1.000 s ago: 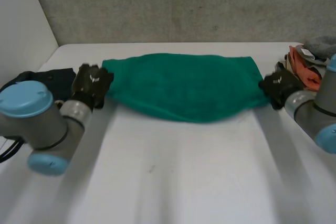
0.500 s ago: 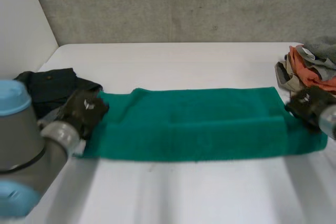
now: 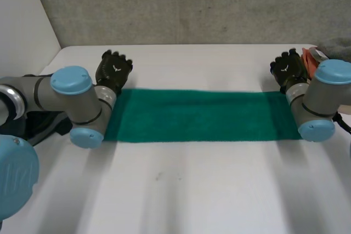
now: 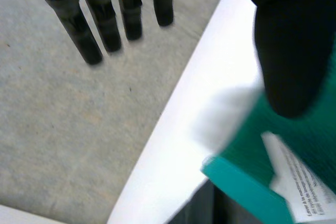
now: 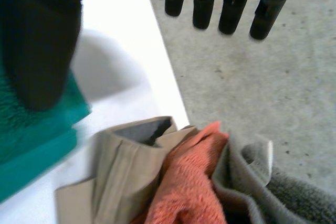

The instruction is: Fold the laundry.

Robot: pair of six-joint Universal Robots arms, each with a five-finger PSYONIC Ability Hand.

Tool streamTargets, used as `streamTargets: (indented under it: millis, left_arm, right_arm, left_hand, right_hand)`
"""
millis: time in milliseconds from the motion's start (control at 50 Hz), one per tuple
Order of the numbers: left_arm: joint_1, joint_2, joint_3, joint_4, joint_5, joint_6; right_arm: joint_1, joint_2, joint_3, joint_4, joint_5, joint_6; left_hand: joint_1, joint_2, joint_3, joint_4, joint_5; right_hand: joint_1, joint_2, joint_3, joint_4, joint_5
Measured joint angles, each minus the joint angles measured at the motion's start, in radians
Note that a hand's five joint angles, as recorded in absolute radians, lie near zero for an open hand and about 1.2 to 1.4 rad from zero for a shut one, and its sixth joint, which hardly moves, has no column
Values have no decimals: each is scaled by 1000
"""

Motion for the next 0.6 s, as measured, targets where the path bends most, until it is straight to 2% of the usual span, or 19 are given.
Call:
streamTargets:
  millis: [20,40,120,160,240,260,380,500,600]
  left_arm:
    - [-4,-3,6,6,0,-3]
    - [-10,-3,10,15,1,-8]
    - [-25,33,-6,35,0,-29]
    - [-35,102,-57,45,-2,-63]
    - [-39,206,-150,48,-2,-117]
    - [-39,247,-191,47,-1,-138]
    - [-35,402,-384,52,4,-229]
    - [-34,477,-522,66,8,-291]
    - [-35,485,-579,98,10,-309]
  right_arm:
    - [5,6,-12,-8,11,5]
    - [10,4,-19,-14,27,15]
    - [17,-39,0,-17,64,62]
    - [15,-137,72,11,64,133]
    - [-1,-269,177,82,12,209]
    - [-22,-339,236,138,-34,245]
    - [-120,-477,385,350,-192,324]
    - [-203,-491,455,475,-270,344]
    - [-242,-448,474,457,-283,339]
  left_hand:
    - [0,0,0,0,0]
    - [-87,-160,-166,-158,-145]
    - [-87,-179,-181,-175,-154]
    - [-87,-179,-181,-174,-154]
    - [-87,-179,-181,-174,-154]
    - [-87,-179,-181,-174,-154]
    - [-87,-179,-181,-174,-154]
    - [-87,-182,-181,-174,-154]
    - [-87,-182,-181,-174,-154]
  right_hand:
    - [-24,-32,-41,-38,-35]
    - [-25,-39,-57,-53,-41]
    - [-25,-39,-63,-58,-41]
    - [-25,-39,-63,-58,-41]
    - [-25,-39,-63,-58,-41]
    - [-25,-39,-63,-58,-41]
    - [-17,-29,-44,-40,-24]
    - [153,135,126,131,147]
    - [226,215,204,210,224]
